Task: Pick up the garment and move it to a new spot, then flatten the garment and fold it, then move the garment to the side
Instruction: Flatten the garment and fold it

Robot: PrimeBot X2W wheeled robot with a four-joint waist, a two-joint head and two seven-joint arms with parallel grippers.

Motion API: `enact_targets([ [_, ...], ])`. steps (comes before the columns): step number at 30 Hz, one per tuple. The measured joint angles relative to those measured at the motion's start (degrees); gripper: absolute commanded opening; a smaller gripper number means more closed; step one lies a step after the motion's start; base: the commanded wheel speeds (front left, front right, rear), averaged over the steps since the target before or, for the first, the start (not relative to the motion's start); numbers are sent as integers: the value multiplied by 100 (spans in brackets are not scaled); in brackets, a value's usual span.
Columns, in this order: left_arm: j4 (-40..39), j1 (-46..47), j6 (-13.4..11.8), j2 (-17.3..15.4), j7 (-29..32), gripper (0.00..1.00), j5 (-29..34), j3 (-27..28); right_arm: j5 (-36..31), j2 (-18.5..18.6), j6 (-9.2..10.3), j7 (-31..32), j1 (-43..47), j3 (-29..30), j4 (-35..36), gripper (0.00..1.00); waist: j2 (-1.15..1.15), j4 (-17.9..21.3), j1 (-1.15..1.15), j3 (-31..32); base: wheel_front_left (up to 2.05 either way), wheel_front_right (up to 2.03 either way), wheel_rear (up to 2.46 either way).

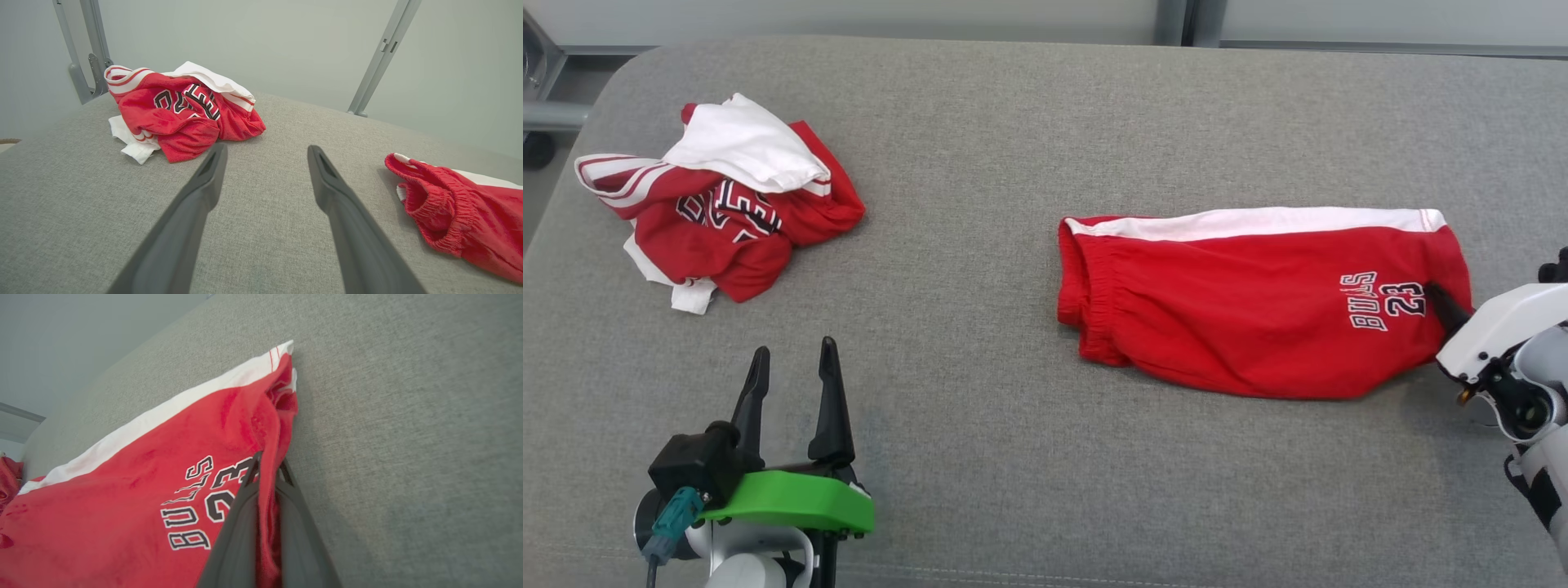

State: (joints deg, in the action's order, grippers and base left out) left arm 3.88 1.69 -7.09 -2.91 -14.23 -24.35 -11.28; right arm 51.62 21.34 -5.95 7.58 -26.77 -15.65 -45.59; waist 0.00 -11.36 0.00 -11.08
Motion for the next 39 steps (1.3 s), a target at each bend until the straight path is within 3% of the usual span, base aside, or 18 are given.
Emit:
enact_targets([
  [9, -5, -1, 0, 3, 0, 100, 16, -4, -90, 519, -3, -51, -127, 90, -142, 0, 0, 177, 0, 23, 0, 0, 0],
  [13, -4, 0, 0, 3, -1, 100, 16, -35, -166, 541, -11, -46, -157, 31, -138, 0, 0, 218, 0, 38, 0, 0, 0],
  [20, 3, 1, 0, 5, -1, 100, 15, -110, -147, 75, -60, 60, -441, -263, 279, 0, 0, 245, 0, 85, 0, 0, 0],
  [32, 110, 3, 0, 13, -1, 100, -1, -242, -282, -404, -110, 520, -752, -1172, 1047, 0, 0, 147, 0, 243, 0, 0, 0],
  [39, 132, 5, 1, 15, -1, 100, -19, -374, -285, -760, -110, 837, -829, -1579, 1112, 0, 0, -2, 0, 298, 0, 0, 0],
])
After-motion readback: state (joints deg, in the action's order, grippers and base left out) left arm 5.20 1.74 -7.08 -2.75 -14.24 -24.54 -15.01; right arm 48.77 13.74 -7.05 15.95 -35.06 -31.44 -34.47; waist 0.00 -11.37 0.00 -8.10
